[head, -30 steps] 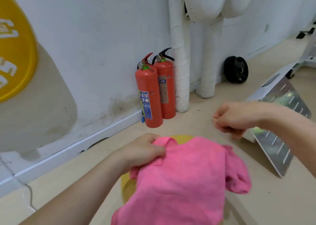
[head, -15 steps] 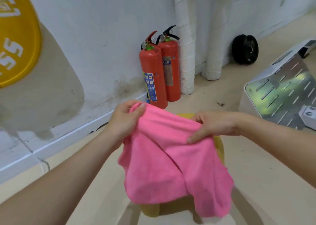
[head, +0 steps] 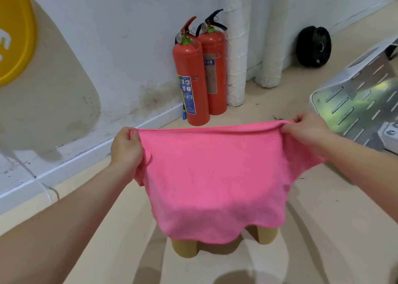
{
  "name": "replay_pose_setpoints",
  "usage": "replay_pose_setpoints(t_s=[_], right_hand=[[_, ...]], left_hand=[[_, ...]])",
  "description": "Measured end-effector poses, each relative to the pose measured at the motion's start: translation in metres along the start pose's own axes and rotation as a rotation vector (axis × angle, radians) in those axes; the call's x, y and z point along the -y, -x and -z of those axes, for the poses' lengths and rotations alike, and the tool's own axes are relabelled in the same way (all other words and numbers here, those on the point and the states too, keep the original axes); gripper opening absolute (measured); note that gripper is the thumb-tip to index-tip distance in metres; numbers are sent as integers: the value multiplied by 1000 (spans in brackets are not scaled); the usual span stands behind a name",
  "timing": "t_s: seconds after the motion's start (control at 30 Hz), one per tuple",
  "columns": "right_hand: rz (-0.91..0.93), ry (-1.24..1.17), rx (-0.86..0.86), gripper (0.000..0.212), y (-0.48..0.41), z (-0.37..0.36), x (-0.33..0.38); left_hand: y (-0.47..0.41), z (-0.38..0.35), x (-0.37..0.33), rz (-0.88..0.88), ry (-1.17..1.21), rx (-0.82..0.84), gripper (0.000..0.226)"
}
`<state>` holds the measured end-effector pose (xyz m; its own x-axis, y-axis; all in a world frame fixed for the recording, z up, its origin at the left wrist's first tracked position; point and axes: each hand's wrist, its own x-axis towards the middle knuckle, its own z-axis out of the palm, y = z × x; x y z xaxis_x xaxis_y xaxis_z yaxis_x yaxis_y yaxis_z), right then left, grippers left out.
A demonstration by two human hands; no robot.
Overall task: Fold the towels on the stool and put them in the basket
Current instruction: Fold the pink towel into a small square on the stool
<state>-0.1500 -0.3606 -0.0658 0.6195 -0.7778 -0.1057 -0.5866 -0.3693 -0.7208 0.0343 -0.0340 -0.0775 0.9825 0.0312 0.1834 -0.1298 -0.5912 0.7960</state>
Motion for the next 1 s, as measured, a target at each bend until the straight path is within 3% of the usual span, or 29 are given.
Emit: replay_pose_setpoints(t_s=[0.13, 0.23, 0.3, 0.37, 0.43, 0.5, 0.6, 0.7, 0.77, 0.83, 0.9, 0.93, 1.0], right_hand=[[236, 118, -249, 15, -3, -4, 9], [225, 121, -296, 14, -10, 0, 8], [104, 95, -161, 23, -11, 3, 6], [-88, -13, 88, 20, -10, 10, 2], [-274, -197, 347, 8, -8, 17, -2], [-335, -368, 461, 12, -10, 21, -3], [-187, -598, 174, 7, -22, 23, 14], [256, -630, -241, 30, -30, 32, 43], [476, -576, -431, 46, -26, 46, 54], [567, -427, -506, 56, -21, 53, 48], [507, -237, -420, 54, -21, 53, 25], [433, -148, -274, 48, -20, 52, 9], [246, 121, 180, 26, -17, 49, -31]], left_hand=[[-20, 1, -6, -68, 71, -122, 26], [-50, 13, -11, -92, 39, -193, 29], [-64, 20, -16, -164, -145, -118, 27], [-72, 20, -14, -232, -343, -21, 26], [-72, 13, -4, -127, -382, 34, 30], [-70, -1, 8, 44, -265, 112, 39], [-75, -12, -9, 94, 137, 97, 38], [-97, 8, -60, -88, 448, -84, 36], [-98, 32, -85, -275, 515, -212, 38], [-92, 51, -83, -411, 409, -258, 41], [-85, 57, -62, -382, 220, -129, 45], [-78, 57, -52, -338, 105, 11, 48], [-60, 54, -26, -316, -209, 346, 51]])
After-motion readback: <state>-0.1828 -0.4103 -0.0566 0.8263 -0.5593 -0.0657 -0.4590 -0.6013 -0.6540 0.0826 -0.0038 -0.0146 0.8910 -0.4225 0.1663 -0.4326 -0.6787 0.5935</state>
